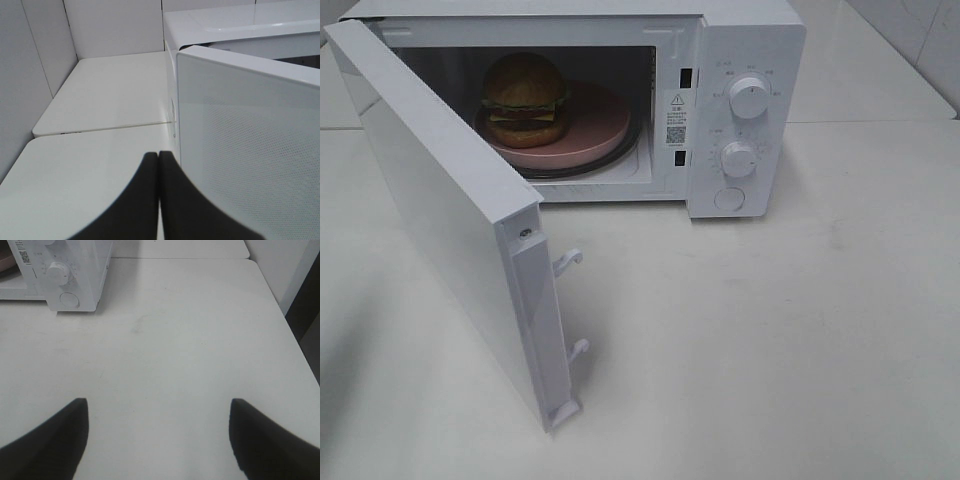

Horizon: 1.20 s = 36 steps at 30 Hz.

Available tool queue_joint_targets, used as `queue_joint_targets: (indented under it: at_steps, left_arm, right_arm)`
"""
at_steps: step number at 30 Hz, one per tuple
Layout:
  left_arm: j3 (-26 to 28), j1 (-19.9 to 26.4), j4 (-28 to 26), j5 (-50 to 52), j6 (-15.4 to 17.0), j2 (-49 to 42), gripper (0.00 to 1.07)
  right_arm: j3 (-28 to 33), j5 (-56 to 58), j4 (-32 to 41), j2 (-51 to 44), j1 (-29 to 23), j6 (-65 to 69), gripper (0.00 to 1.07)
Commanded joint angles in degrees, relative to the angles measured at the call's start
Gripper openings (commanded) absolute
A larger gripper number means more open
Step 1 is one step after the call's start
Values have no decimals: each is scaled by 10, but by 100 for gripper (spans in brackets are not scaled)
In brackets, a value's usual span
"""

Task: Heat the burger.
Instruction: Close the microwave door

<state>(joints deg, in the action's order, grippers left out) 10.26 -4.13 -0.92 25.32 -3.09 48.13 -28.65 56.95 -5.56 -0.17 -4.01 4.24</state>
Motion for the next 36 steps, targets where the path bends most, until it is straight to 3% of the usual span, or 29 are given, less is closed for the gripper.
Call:
queue_joint_targets:
  at_steps: [1, 2, 4, 5, 8, 9, 13, 16, 18, 24, 26, 28, 29, 30, 32, 36]
  left_arm:
    - [-1, 1, 41, 56, 61, 58, 0]
    - [0, 1, 77, 81, 87, 84, 0]
    - [0, 1, 99, 95, 101, 97, 0]
    - [0, 1, 144, 127, 131, 124, 0]
    - [0, 1, 163, 146, 145, 138, 0]
    - [0, 1, 190, 183, 163, 166, 0]
    - [4, -11, 206, 258, 168, 222, 0]
    - [10, -22, 206, 258, 167, 230, 0]
    - [32, -74, 179, 253, 154, 264, 0]
    - [40, -117, 129, 256, 130, 292, 0]
    - [46, -173, 61, 253, 80, 313, 0]
    - [48, -185, 42, 253, 69, 316, 0]
    - [57, -215, -5, 253, 46, 324, 0]
    - [57, -215, -5, 253, 46, 324, 0]
    - [73, -252, -65, 252, 15, 336, 0]
    - [91, -289, -115, 252, -12, 352, 0]
  right_arm:
    - [1, 2, 0, -17, 3, -10, 76]
    - [1, 2, 0, -17, 3, -10, 76]
    - [1, 2, 0, -17, 3, -10, 76]
    - [1, 2, 0, -17, 3, -10, 76]
    - [1, 2, 0, -17, 3, -10, 76]
    - [1, 2, 0, -17, 3, -10, 76]
    - [1, 2, 0, -17, 3, -10, 76]
    - [1, 2, 0, -17, 3, -10, 76]
    - [1, 2, 0, -17, 3, -10, 76]
    - [1, 2, 0, -17, 3, -10, 76]
    - [1, 2, 0, -17, 3, -10, 76]
    - [1, 2, 0, -17, 3, -10, 76]
    - [1, 2, 0, -17, 3, -10, 76]
    - [1, 2, 0, -17, 3, -10, 76]
    - [1, 2, 0, -17, 3, -10, 76]
    - [1, 2, 0, -17, 3, -10, 76]
